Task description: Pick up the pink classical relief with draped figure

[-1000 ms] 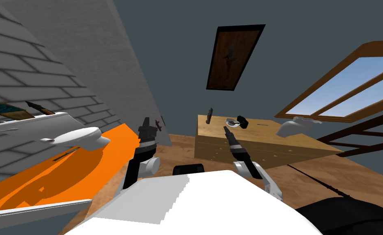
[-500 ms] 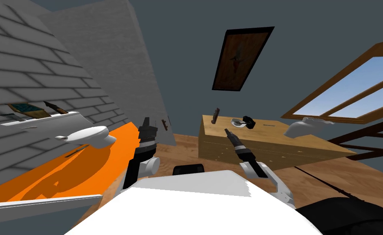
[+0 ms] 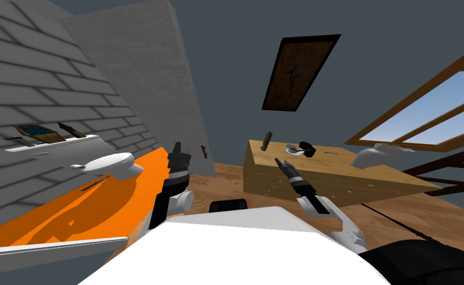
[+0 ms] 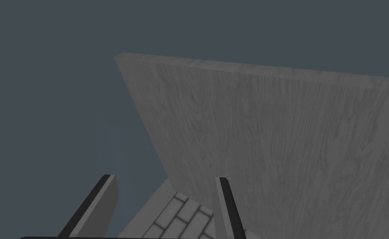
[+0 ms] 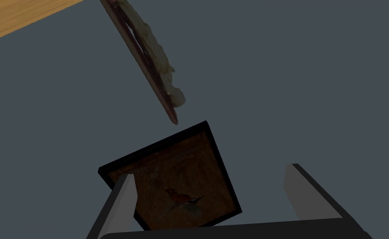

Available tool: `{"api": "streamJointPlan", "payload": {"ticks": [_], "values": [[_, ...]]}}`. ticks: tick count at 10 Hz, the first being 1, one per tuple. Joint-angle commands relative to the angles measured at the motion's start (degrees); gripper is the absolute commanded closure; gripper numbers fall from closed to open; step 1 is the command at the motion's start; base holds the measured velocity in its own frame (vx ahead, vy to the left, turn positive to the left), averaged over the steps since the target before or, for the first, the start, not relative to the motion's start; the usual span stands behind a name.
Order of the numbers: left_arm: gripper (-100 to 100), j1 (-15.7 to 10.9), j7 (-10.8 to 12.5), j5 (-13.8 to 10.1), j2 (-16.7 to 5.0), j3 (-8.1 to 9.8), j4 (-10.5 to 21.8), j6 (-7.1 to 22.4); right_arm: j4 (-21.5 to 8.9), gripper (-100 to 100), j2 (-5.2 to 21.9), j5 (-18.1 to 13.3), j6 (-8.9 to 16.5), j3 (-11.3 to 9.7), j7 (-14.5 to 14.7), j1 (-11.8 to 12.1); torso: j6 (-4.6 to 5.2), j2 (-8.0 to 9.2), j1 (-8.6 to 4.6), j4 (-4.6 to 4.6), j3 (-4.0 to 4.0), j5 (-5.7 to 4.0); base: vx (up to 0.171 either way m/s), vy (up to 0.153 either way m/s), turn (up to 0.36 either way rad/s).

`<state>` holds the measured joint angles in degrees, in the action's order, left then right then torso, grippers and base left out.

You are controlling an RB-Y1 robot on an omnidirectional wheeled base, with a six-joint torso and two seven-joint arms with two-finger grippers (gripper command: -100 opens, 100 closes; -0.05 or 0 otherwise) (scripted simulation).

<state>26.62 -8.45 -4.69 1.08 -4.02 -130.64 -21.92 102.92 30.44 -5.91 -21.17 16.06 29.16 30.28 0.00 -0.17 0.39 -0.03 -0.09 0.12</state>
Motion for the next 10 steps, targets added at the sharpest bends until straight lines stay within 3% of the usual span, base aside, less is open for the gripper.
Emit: {"api": "streamJointPlan", "payload": {"ticks": [1, 5, 10], "values": [[0, 0.0, 0.0, 0.0, 0.0, 0.00, 0.0, 0.0, -1.6, -100, 0.3, -2.2, -0.3, 1.1, 1.7, -0.5, 0.00, 0.00, 0.00, 0.00, 0.00, 0.00, 0.078, 0.073, -0.017], [0, 0.0, 0.0, 0.0, 0.0, 0.01, 0.0, 0.0, -5.1, -100, 0.1, -8.2, -1.1, 3.8, 4.3, -2.6, 0.00, -0.17, -0.28, -0.04, -0.10, -0.07, 0.098, 0.045, -0.024], [0, 0.0, 0.0, 0.0, 0.0, 0.01, 0.0, 0.0, -8.4, -100, -1.9, -16.0, -2.5, 6.9, 6.1, -5.7, -0.01, -0.33, -0.43, -0.08, -0.20, -0.10, 0.141, 0.002, -0.027]]}}
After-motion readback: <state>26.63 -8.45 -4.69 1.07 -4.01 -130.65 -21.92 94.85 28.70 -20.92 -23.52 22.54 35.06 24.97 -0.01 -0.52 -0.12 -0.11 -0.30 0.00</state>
